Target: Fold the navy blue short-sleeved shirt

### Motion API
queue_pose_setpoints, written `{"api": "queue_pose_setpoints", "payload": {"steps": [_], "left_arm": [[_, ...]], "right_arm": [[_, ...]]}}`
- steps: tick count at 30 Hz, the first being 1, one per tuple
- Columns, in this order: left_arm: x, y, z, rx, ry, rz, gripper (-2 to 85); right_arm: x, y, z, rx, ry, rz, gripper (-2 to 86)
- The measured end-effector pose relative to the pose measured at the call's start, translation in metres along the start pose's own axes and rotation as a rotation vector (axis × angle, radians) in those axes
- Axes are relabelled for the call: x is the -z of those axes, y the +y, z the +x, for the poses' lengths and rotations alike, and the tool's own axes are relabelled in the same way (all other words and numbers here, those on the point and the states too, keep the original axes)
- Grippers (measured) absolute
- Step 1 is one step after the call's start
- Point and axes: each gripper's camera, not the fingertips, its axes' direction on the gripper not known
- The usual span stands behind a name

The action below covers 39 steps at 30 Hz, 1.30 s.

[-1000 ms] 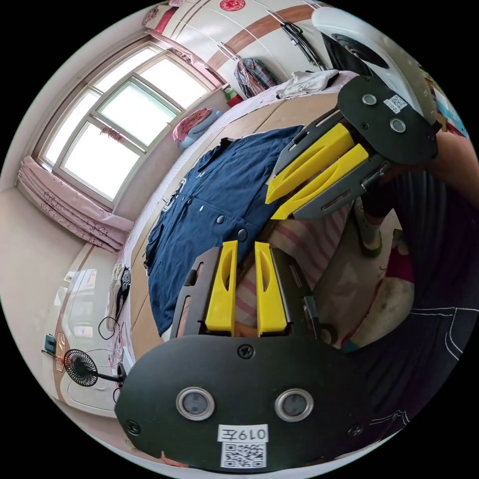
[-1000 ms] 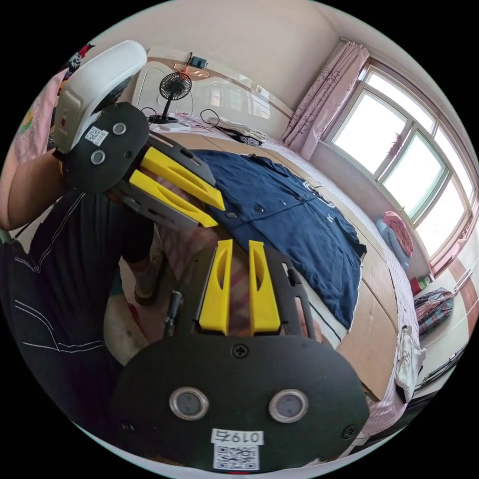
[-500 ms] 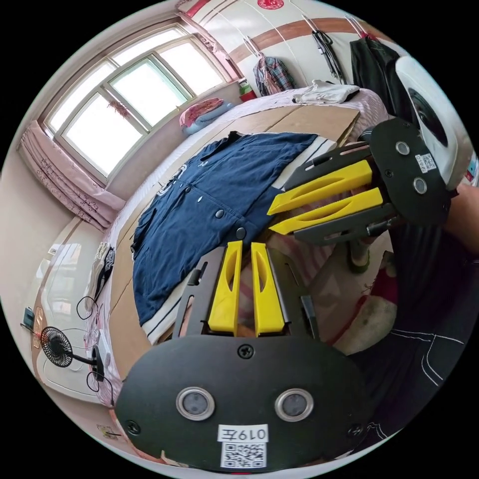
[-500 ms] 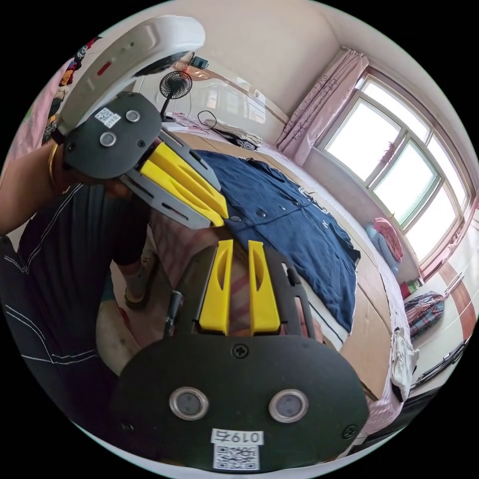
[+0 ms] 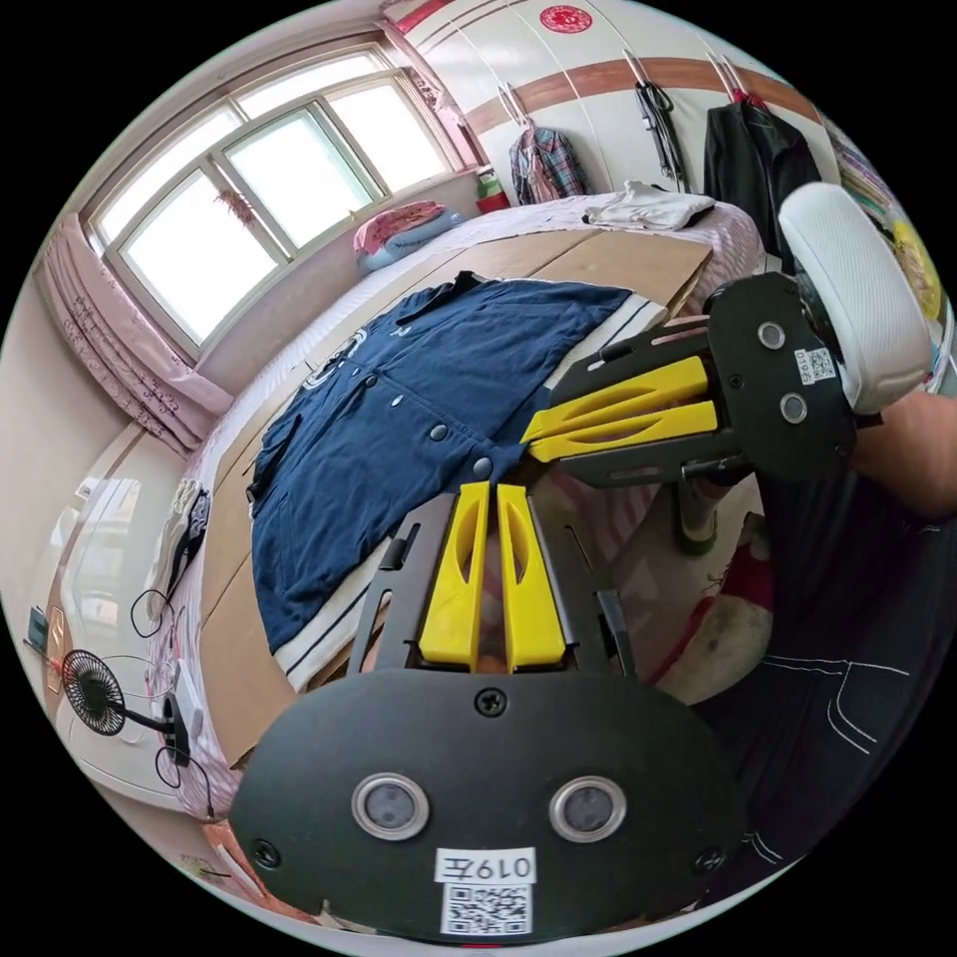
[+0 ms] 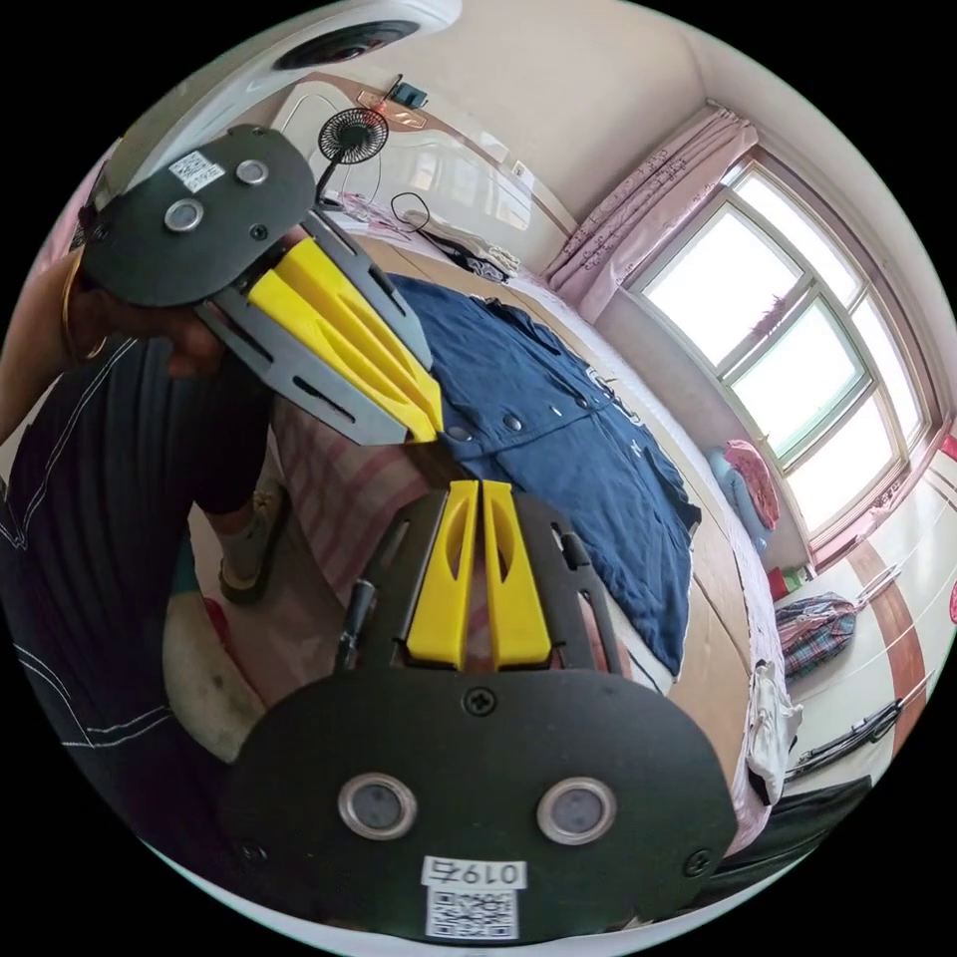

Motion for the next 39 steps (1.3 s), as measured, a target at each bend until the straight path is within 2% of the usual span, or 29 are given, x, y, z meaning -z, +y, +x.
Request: {"api": "queue_pose_setpoints", "payload": {"steps": [5, 10, 16, 33, 36, 39], "left_arm": [[0.000, 0.002, 0.010, -0.007, -0.032, 0.006, 2.8], [-0.004, 0.011, 0.015, -0.065, -0.219, -0.072, 5.5], [0.000, 0.013, 0.005, -0.074, -0.135, -0.068, 2.9], [-0.005, 0.003, -0.026, -0.051, -0.072, -0.087, 0.8], [-0.004, 0.002, -0.036, -0.023, -0.071, -0.080, 0.8], [0.005, 0.009, -0.045, -0.023, -0.123, -0.080, 0.8]], "right_arm": [[0.005, -0.006, -0.017, 0.016, 0.066, 0.013, 1.7], [0.002, -0.002, -0.024, 0.058, 0.205, -0.074, 4.4], [0.003, -0.008, -0.024, 0.058, 0.249, -0.121, -0.5], [0.000, -0.036, -0.001, 0.039, 0.143, -0.129, -0.9], [-0.001, -0.043, 0.004, 0.046, 0.160, -0.119, -0.9], [0.000, -0.048, 0.008, 0.068, 0.272, -0.098, -0.7]]}}
